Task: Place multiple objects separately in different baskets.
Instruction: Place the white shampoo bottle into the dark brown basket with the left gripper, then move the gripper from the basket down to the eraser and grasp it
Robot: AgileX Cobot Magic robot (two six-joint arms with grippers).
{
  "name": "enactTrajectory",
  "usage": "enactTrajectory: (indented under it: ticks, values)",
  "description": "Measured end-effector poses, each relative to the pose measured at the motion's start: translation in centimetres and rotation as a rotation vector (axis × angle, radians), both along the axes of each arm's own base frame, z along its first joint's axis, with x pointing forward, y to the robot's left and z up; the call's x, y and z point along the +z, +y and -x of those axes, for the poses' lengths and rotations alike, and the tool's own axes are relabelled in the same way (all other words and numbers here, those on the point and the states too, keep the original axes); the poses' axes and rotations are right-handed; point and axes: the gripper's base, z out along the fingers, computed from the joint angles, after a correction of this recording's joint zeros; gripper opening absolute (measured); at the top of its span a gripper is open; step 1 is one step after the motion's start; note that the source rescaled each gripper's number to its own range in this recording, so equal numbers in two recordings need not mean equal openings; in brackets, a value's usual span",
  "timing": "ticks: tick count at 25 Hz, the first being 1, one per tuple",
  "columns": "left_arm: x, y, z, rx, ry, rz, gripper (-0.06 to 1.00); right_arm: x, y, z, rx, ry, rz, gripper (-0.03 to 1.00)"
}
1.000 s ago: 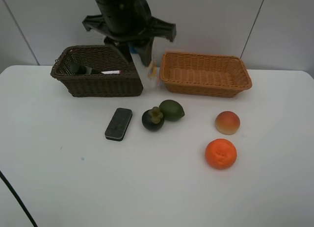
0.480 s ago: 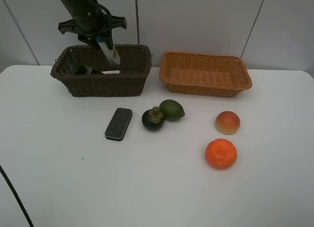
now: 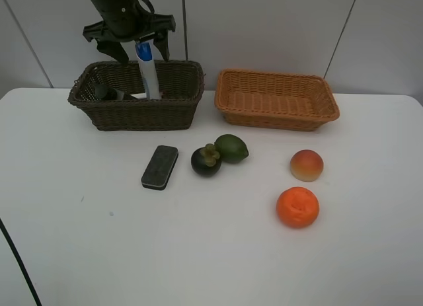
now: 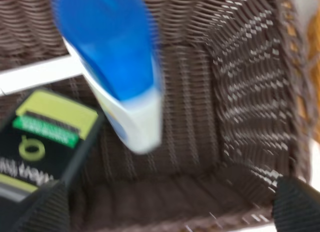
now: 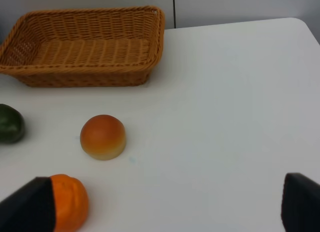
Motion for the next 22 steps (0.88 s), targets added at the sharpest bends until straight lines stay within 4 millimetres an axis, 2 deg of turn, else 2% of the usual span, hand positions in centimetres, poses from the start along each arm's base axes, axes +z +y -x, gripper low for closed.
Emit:
enactTrajectory:
  ticks: [5, 8, 11, 18, 22]
  values:
    - [4.2, 0.1, 2.1, -0.021, 0.094, 0.028, 1.0, 0.0, 0.0, 0.0, 0.0, 0.0, 0.0, 1.0]
    - [4.8, 0.1, 2.9, -0.034, 0.133, 0.05, 1.0, 0.0, 0.0, 0.0, 0.0, 0.0, 0.0, 1.0]
    - [3.7, -0.6, 3.7, -0.056, 0.187, 0.066, 1.0, 0.0, 0.0, 0.0, 0.0, 0.0, 0.0, 1.0]
    - [-1.8, -3.9, 7.4, -0.186, 0.365, -0.056, 1.0, 0.0, 0.0, 0.0, 0.0, 0.0, 0.0, 1.0]
    - [-4.8, -3.9, 9.0, -0.201, 0.435, -0.135, 1.0, 0.0, 0.0, 0.0, 0.0, 0.0, 0.0, 1.0]
